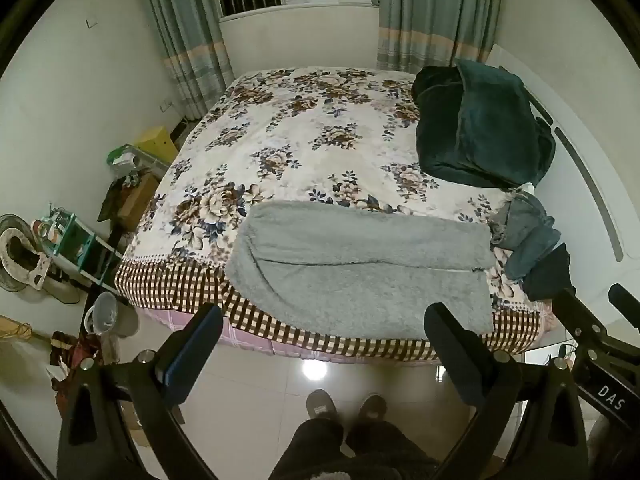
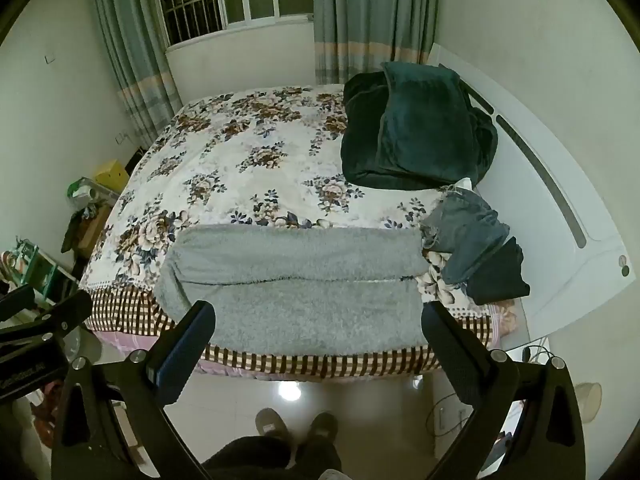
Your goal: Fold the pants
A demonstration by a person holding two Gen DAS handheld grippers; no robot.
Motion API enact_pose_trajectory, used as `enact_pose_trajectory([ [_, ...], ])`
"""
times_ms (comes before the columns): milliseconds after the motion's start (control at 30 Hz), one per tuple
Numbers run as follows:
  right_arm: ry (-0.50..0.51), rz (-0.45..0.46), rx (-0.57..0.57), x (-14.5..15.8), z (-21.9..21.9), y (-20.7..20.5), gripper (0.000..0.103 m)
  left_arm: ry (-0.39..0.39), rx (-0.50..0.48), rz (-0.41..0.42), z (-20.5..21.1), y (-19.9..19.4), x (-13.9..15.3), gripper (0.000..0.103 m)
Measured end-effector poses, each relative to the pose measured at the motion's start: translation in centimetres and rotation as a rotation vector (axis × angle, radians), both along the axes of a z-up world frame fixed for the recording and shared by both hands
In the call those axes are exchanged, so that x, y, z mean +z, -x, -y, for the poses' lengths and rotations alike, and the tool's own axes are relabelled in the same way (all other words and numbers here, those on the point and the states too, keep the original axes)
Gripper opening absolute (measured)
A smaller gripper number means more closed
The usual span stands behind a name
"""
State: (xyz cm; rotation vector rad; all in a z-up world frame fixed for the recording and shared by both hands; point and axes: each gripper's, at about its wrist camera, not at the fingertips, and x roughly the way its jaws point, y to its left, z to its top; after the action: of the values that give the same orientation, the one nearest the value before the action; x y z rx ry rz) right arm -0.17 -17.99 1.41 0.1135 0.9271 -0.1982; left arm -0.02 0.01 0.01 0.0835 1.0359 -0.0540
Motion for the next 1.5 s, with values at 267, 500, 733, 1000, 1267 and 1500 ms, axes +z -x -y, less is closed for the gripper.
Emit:
enact_pose_trajectory([
  [267, -0.009, -0.002, 0.007, 0.2, -0.4, -0.2, 0.103, -0.003, -0.002, -0.003, -0.1, -0.1, 0.0, 0.103],
  [500, -0.014, -0.003, 0.008, -0.6, 0.3, 0.6, 0.103, -0.003, -0.001, -0.001, 0.2, -0.3, 0.0, 0.103],
  [733, 0.009, -0.013, 0.018, -0.3, -0.6, -0.1, 0.103, 0.001, -0.005, -0.004, 0.3, -0.4, -0.2, 0.103],
  [1000, 0.011, -0.016, 0.015, -0.3, -0.7, -0.1, 0.103, 0.003, -0.003, -0.005, 0.4, -0.4, -0.3, 0.103],
  [1267, 0.011, -0.017, 0.016, -0.3, -0.6, -0.1, 0.103, 0.008, -0.005, -0.005, 0.4, -0.5, -0.4, 0.103],
  [1500, 0.012, -0.018, 0.017, -0.3, -0.6, -0.2, 0.103, 0.012, -0.006, -0.005, 0.5, -0.8, 0.2, 0.103],
])
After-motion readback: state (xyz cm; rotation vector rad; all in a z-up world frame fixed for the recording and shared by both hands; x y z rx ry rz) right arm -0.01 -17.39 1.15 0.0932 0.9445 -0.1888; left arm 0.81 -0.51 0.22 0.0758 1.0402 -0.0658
